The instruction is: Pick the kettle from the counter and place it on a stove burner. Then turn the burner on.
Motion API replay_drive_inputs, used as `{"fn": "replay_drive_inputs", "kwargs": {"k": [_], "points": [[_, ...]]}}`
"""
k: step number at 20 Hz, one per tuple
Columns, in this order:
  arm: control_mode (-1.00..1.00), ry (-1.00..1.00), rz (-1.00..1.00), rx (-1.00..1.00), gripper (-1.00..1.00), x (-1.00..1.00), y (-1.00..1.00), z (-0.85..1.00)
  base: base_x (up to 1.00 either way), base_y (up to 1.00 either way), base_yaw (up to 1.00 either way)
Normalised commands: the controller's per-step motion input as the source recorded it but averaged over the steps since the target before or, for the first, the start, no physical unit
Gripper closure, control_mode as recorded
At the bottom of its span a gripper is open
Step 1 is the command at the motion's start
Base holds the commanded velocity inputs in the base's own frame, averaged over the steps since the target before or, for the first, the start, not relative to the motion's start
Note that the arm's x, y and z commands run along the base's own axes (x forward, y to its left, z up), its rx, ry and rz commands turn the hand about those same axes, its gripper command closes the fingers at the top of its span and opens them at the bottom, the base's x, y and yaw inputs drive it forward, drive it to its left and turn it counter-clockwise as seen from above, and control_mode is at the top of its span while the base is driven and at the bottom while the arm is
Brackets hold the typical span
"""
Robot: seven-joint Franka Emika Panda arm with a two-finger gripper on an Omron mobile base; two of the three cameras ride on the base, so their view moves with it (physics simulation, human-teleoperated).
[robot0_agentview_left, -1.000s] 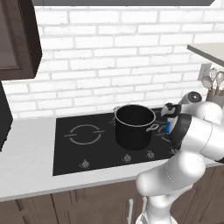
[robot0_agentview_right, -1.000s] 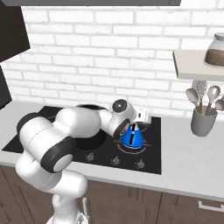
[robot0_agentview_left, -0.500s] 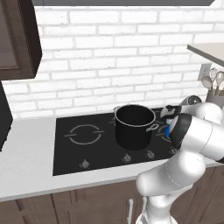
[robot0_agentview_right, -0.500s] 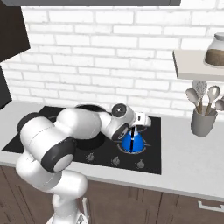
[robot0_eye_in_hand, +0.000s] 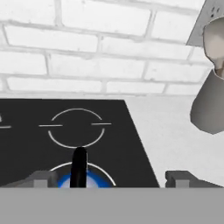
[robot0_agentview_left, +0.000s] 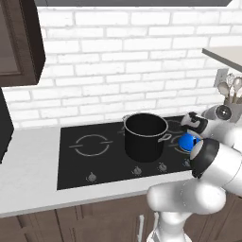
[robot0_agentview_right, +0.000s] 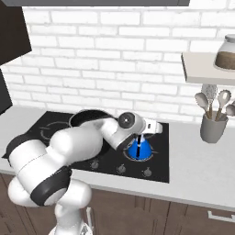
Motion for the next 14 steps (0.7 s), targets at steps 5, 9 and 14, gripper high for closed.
{"fn": "replay_drive_inputs", "kwargs": {"k": [5, 9, 14], "points": [[-1.00, 0.16, -0.01, 0.06, -1.00, -0.81, -0.45, 0.40, 0.00, 0.00, 0.00], [-1.00, 0.67, 0.00, -0.03, -1.00, -0.44, -0.45, -0.66, 0.00, 0.00, 0.00], [-1.00, 0.60, 0.00, -0.03, -1.00, -0.07, -0.30, -0.90, 0.00, 0.00, 0.00]]}}
